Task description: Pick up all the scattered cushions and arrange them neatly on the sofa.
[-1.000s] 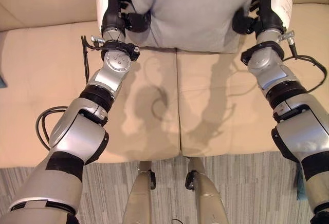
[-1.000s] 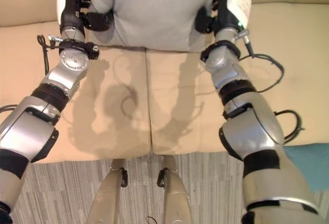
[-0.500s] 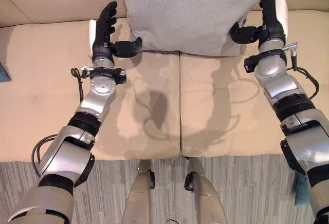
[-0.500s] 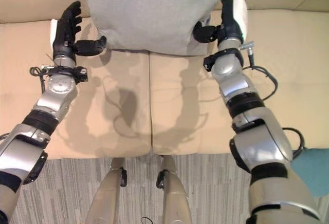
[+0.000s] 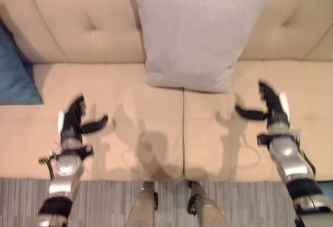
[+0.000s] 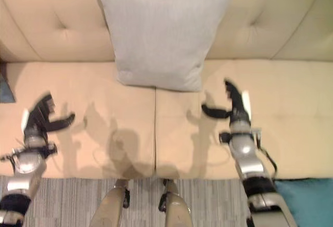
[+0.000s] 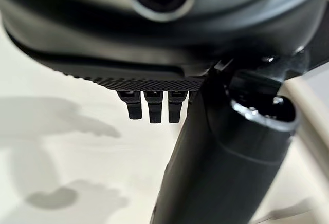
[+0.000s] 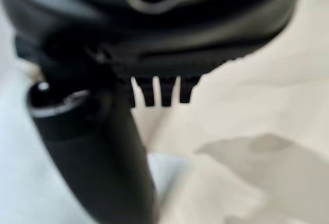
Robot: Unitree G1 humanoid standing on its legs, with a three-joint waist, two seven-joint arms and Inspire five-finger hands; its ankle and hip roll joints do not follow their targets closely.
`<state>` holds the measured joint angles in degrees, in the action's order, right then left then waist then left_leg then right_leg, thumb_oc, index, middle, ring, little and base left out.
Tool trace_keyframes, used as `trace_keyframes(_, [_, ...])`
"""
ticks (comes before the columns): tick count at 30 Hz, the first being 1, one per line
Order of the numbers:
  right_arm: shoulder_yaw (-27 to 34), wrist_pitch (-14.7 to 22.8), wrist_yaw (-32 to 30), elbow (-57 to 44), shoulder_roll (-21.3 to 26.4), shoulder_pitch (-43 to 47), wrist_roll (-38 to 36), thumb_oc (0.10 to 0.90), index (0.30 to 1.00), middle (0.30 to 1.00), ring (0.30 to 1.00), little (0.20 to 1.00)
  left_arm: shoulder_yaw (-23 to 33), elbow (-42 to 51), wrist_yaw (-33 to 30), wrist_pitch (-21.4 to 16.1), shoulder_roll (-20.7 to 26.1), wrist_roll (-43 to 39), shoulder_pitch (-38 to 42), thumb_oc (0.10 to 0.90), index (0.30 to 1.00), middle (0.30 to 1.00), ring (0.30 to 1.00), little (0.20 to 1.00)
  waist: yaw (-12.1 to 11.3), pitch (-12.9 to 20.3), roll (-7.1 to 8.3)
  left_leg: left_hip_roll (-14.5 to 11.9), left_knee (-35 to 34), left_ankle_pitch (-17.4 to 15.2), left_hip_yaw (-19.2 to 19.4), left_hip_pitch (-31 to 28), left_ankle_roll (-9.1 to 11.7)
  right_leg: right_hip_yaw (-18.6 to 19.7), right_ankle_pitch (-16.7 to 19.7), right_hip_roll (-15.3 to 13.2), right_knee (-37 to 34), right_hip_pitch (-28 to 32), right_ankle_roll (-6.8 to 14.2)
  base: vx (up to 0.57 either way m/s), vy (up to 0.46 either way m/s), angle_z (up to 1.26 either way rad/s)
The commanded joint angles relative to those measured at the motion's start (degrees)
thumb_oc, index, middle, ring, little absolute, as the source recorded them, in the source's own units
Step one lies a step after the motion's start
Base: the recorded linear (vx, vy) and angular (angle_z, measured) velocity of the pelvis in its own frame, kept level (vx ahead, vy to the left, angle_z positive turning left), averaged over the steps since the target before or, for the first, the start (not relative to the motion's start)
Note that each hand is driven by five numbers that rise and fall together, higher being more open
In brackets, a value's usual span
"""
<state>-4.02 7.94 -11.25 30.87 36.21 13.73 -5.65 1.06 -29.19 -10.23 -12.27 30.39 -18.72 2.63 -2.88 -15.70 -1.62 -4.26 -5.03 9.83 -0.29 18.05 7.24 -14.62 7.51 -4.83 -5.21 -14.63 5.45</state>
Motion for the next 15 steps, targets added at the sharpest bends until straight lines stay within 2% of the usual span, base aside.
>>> trace_keyframes(1, [-0.51, 2.53, 0.48, 2.71, 1.15, -4.32, 5.71, 0.8, 0.9, 0.9, 0.9, 0.9, -0.83, -7.89, 1.68, -1.48, -0.83, 4.58, -0.79, 0.8, 0.9, 0.9, 0.9, 0.9, 0.14, 13.89, 0.49, -1.33, 0.03, -2.57, 2.19, -4.0, 2.55, -2.05, -5.59, -1.19, 0.21, 3.28, 3.85, 0.03, -0.025, 0.06])
trace_keyframes(4, [-0.06, 1.96, 1.42, 4.08, -0.86, -7.62, 6.97, 0.8, 0.9, 0.9, 0.9, 0.9, -0.25, -11.64, 2.88, -0.24, -2.48, 5.73, -3.62, 0.8, 0.9, 0.9, 0.9, 0.9, 0.2, 13.85, 0.48, -1.47, 0.03, -2.96, 2.46, -6.52, 2.44, -2.42, -6.32, -0.88, 0.21, 6.1, 3.63, 0.03, -0.057, 0.1])
trace_keyframes(5, [-0.55, 1.67, 2.46, 6.5, -2.37, -11.53, 11.25, 0.8, 0.9, 0.9, 0.9, 0.9, -0.33, -17.43, 3.98, 1.08, -4.33, 10.35, -6.53, 0.8, 0.9, 0.9, 0.9, 0.9, 0.4, 14.12, 0.58, -1.69, 0.03, -3.41, 2.62, -9.71, 2.19, -2.74, -7.34, -0.18, 0.21, 9.94, 3.25, 0.03, -0.087, 0.07])
trace_keyframes(6, [-0.68, 1.71, 2.41, 7.36, -3.08, -12.5, 12.1, 0.8, 0.9, 0.9, 0.9, 0.9, -0.34, -19.97, 4.39, 1.67, -5.51, 10.86, -7.1, 0.8, 0.9, 0.9, 0.9, 0.9, 0.42, 14.14, 0.66, -1.84, 0.03, -3.56, 2.49, -10.67, 2.09, -2.78, -7.73, 0.04, 0.21, 11.09, 3.09, 0.03, -0.088, 0.08])
trace_keyframes(9, [-0.81, 1.72, 2.72, 8.26, -3.89, -13.41, 12.55, 0.8, 0.9, 0.9, 0.9, 0.9, -0.48, -22.51, 4.2, 1.93, -6.26, 11.98, -7.56, 0.8, 0.9, 0.9, 0.9, 0.9, 0.58, 13.93, 0.67, -1.99, 0.03, -3.73, 2.21, -11.64, 1.97, -2.75, -8.19, 0.32, 0.21, 12.29, 2.91, 0.0, -0.064, 0.11])
trace_keyframes(10, [-2.43, 1.58, 3.1, 12.76, -5.89, -14.78, 13.99, 0.8, 0.9, 0.9, 0.9, 0.9, -1.28, -29.1, 5.08, 3.02, -8.77, 14.0, -7.99, 0.8, 0.9, 0.9, 0.9, 0.9, 0.85, 13.97, 0.79, -2.33, 0.03, -4.06, 1.62, -13.47, 1.45, -1.82, -9.29, 1.24, 0.21, 14.04, 2.29, 0.01, -0.076, 0.1])
trace_keyframes(15, [-4.75, 1.05, 2.91, 19.29, -7.73, -14.21, 15.07, 0.8, 0.9, 0.9, 0.9, 0.9, -1.73, -33.46, 4.9, 3.66, -10.54, 15.17, -7.67, 0.8, 0.9, 0.9, 0.9, 0.9, 0.84, 12.95, 0.72, -2.69, 0.03, -3.7, 1.57, -14.81, 0.95, -0.83, -9.76, 1.67, 0.21, 14.81, 1.83, -0.04, -0.043, 0.07])
